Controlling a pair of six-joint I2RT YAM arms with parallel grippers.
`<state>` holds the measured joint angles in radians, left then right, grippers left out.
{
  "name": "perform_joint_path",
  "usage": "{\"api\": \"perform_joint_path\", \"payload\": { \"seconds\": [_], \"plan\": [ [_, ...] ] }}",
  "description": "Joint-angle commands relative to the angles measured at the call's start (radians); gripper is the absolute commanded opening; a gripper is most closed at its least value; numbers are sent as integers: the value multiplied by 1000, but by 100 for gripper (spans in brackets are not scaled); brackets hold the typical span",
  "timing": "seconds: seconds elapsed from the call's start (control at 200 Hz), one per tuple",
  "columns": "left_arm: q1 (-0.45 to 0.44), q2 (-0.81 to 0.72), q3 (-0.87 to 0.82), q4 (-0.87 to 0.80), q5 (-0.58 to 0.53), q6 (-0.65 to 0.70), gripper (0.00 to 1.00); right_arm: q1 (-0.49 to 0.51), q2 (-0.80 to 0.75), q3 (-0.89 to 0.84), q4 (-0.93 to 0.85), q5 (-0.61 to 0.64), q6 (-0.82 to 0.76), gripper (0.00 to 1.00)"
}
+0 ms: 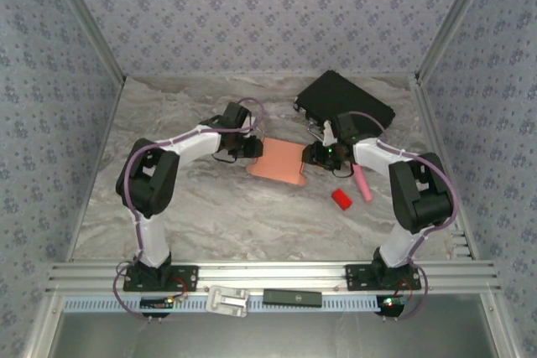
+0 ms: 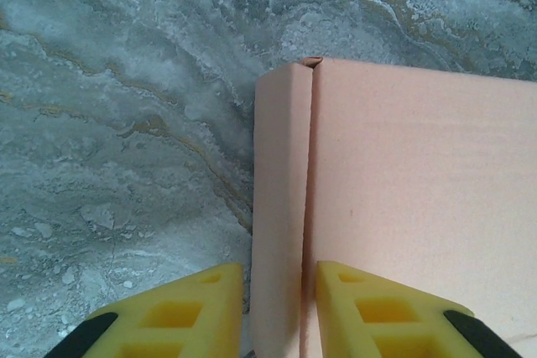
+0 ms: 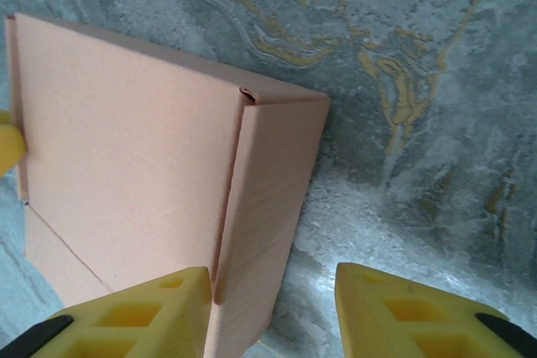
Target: Fold the paper box
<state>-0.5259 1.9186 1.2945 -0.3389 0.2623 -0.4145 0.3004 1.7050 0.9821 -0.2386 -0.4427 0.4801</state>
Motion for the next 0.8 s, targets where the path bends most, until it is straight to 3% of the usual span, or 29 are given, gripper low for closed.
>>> {"api": "perform_joint_path", "payload": {
  "seconds": [0.0, 0.365, 0.8],
  "plan": [
    [-3, 13, -29, -19, -18, 19, 27, -8, 4, -4, 19, -51, -21, 48],
    [18, 9, -79, 19, -29, 21, 24, -63, 28, -62, 162, -267, 13, 55],
    [37, 14, -112, 38, -28, 11, 21, -56, 81, -131, 386, -367, 140, 58]
  ]
}}
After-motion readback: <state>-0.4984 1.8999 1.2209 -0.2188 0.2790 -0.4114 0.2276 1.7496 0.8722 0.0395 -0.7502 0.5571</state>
